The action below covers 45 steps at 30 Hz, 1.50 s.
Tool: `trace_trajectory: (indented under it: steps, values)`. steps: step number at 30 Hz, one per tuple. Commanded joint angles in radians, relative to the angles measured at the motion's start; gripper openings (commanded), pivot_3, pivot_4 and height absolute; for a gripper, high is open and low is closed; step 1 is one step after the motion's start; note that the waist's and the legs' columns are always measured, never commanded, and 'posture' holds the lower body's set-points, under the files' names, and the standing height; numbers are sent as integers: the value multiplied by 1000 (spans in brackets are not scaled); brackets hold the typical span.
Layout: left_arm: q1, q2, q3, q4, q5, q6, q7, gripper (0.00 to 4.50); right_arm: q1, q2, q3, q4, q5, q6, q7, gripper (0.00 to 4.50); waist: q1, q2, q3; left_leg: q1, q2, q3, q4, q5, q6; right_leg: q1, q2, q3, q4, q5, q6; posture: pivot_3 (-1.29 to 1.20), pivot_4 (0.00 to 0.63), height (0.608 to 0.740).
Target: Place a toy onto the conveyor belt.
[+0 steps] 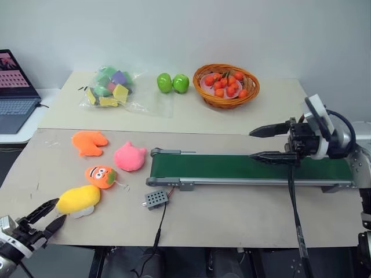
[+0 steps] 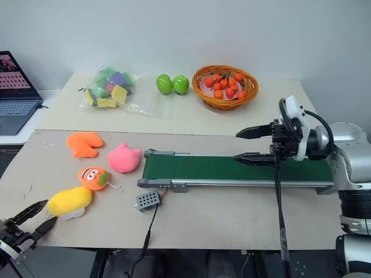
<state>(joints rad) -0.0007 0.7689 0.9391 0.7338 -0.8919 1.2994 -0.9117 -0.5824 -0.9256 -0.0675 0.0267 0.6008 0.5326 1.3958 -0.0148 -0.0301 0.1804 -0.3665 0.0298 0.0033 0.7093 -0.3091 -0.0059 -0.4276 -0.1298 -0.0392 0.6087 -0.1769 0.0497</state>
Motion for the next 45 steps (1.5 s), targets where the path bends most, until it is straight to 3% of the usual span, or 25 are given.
trace_trajectory:
  steps: [1,11,14,15,16,21,37,41,45]
  values:
    - [-17,-13,11,5,-18,-24,16,4500,-11,-26,-45,-35,13,2,1,4391,0,0,0,0,0,0,0,0,0,0,0,0,0,0,0,0,150,738]
    - [-68,-110,-24,21,-13,-83,83,4500,-14,-54,-54,-52,19,16,-4,4391,9,8,-4,2,0,0,0,0,0,3,0,0,0,0,0,0,150,738]
    - [-77,-135,-24,4,-21,-84,104,3805,-12,-59,-55,-56,20,17,-6,4500,12,12,-7,5,0,0,0,0,0,4,0,0,0,0,0,0,150,738]
    - [-81,-142,-25,-8,-27,-80,111,3348,-13,-60,-55,-57,20,19,-6,4500,11,12,-7,5,0,0,0,0,0,4,0,0,-1,0,0,0,150,738]
    - [-87,-150,-24,-15,-32,-78,120,3265,-13,-60,-55,-57,19,19,-7,4500,11,12,-7,5,0,0,0,0,0,4,0,0,-1,0,0,0,150,738]
    - [-82,-180,-21,-67,-56,-51,152,1466,-12,-58,-56,-61,17,21,-10,4500,11,12,-7,6,0,0,0,0,0,4,0,1,0,0,-1,0,150,738]
    - [-27,-112,45,-264,-225,54,134,1466,-45,-17,-13,-12,-14,-5,3,4500,1,12,-7,5,0,0,0,0,0,3,0,1,0,-2,-3,0,150,738]
    - [-12,-123,-19,-410,-203,-16,120,1466,-57,-6,-2,0,-22,-8,6,4500,2,11,-6,5,0,-1,0,0,0,3,0,1,-1,-2,-3,0,150,738]
    - [7,-179,-97,-634,-177,-214,27,1466,-67,11,9,15,-31,-12,12,4500,3,11,-6,4,0,0,0,0,0,3,0,1,-1,-2,-3,0,150,738]
